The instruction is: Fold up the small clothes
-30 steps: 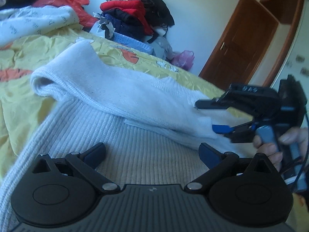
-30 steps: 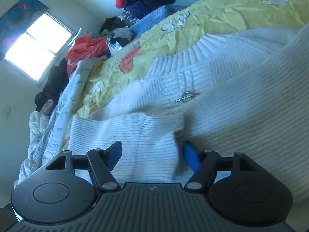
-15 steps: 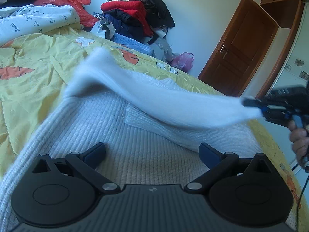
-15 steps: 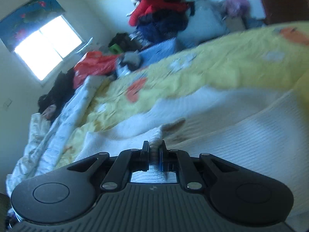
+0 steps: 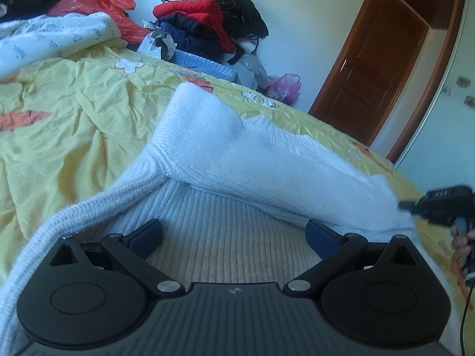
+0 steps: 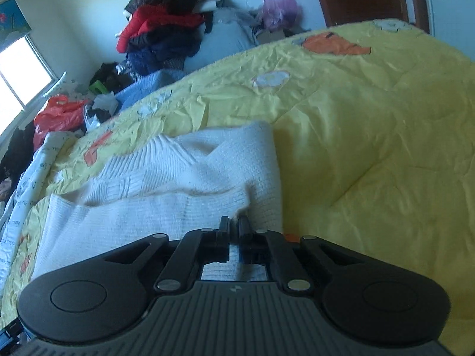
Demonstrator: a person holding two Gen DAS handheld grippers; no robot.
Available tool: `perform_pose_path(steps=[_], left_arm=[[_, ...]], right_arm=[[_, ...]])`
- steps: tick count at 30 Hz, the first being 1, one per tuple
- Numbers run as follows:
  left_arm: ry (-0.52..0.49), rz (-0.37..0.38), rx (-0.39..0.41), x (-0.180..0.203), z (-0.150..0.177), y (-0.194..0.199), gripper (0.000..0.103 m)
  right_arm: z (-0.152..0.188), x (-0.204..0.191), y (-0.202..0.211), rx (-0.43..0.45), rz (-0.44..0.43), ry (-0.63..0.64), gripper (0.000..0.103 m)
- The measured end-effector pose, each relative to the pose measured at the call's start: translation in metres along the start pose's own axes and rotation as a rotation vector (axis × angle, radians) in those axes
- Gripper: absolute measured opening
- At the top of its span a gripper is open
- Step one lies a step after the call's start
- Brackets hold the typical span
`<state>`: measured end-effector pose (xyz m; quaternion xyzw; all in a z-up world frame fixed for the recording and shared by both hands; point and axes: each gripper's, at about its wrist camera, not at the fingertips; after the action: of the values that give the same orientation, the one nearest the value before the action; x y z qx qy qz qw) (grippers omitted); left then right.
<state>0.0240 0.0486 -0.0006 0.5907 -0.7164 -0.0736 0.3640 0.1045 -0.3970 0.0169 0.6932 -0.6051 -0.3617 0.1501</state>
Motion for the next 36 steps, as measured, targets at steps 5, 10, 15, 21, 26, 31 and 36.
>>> perform_pose_path(steps=[5,10,15,21,26,31,36], left_arm=[[-0.174,-0.019,0.065,0.036,-0.024,0.000,0.103],[-0.313,-0.041,0.028,0.069,-0.064,-0.062,0.103],[-0.317,-0.173,-0.097,0.050,-0.072,-0.123,0.103],[-0.314,-0.139,-0.066,0.036,-0.066,-0.126,0.103],[-0.333,-0.183,-0.043,0.043,-0.065,-0.121,0.103],[-0.273,-0.103,-0.007,0.044,-0.048,-0.041,0.103],[-0.225,-0.041,-0.122,0.038,-0.003,-0.006,0.103]], right_arm=[[-0.007,-0.030,0.028,0.177,0.025,0.115,0.030],[-0.001,-0.066,-0.011,0.087,-0.006,0.252,0.039],[0.027,-0.061,-0.043,0.119,0.081,0.365,0.038],[0.031,-0.054,-0.048,0.151,0.049,0.355,0.038],[0.039,-0.060,-0.040,0.153,0.080,0.385,0.039],[0.053,-0.081,0.015,0.157,0.022,0.306,0.059],[0.098,-0.106,0.037,0.067,-0.016,0.387,0.069]])
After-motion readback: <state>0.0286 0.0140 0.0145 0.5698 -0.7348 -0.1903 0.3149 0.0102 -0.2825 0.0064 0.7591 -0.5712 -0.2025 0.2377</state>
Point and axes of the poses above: each gripper's, at about its wrist camera, not at the fingertips, and y roughly against the way its jaws point, x to its right, z to its underside, and after that the axes turned 7 degrees about y, right-handed
